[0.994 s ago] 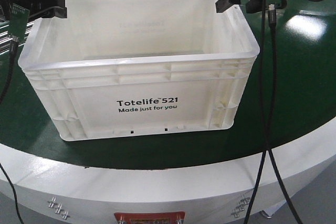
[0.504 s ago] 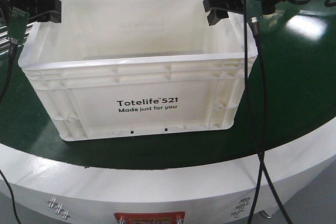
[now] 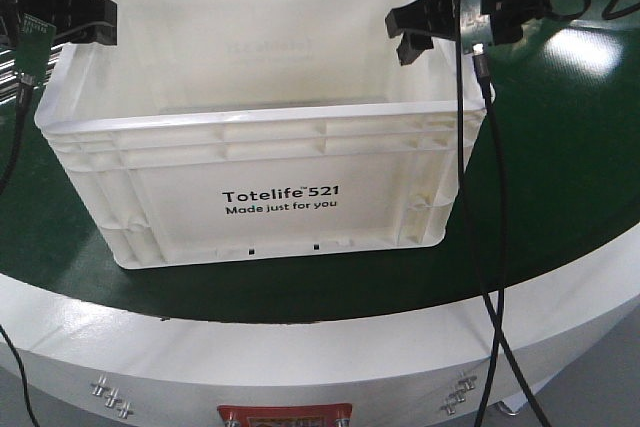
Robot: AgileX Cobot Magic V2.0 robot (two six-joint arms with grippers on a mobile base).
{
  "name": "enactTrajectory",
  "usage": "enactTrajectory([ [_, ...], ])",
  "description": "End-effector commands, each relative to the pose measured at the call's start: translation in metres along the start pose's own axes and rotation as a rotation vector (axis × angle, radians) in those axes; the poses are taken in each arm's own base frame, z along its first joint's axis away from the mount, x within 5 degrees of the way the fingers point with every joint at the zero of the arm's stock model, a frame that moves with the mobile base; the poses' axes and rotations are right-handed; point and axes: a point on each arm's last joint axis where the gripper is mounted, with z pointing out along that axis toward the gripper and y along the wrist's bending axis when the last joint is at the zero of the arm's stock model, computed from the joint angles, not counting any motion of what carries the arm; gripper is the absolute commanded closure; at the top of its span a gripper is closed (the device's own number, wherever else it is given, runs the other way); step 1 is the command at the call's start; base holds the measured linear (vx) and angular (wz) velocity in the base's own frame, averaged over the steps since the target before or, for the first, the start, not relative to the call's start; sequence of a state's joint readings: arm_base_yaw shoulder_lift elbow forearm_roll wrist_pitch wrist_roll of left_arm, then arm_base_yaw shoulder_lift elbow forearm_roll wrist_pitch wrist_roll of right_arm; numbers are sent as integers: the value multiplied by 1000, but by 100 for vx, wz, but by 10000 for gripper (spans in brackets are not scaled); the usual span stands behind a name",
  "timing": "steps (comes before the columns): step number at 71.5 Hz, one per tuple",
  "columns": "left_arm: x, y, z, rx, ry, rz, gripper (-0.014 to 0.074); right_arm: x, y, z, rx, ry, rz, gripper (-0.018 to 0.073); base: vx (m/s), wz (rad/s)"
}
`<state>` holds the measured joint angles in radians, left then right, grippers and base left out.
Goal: Place moving items into box and shelve
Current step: 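Lower both grippers onto the crate's side rims, then close both grippers on the crate rims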
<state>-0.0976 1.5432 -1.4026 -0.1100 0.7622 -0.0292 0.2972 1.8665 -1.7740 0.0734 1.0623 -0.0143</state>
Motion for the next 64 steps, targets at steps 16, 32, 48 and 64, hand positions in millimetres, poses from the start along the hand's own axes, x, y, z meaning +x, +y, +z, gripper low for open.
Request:
enactTrajectory([
  [16,-16,-2,-27,9,-128,-5,23,-10,1,-28,-10,-111,9,223,0,0],
  [32,-16,-2,-27,9,-125,-4,23,-10,1,-28,-10,-112,-11,582,0,0],
  [48,-15,-4,-27,16,-124,-9,23,-10,1,-28,-10,-115,-15,574,0,0],
  [64,-16,-4,-27,16,-132,-9,23,-11,2,-28,-12,-121,-21,571,0,0],
])
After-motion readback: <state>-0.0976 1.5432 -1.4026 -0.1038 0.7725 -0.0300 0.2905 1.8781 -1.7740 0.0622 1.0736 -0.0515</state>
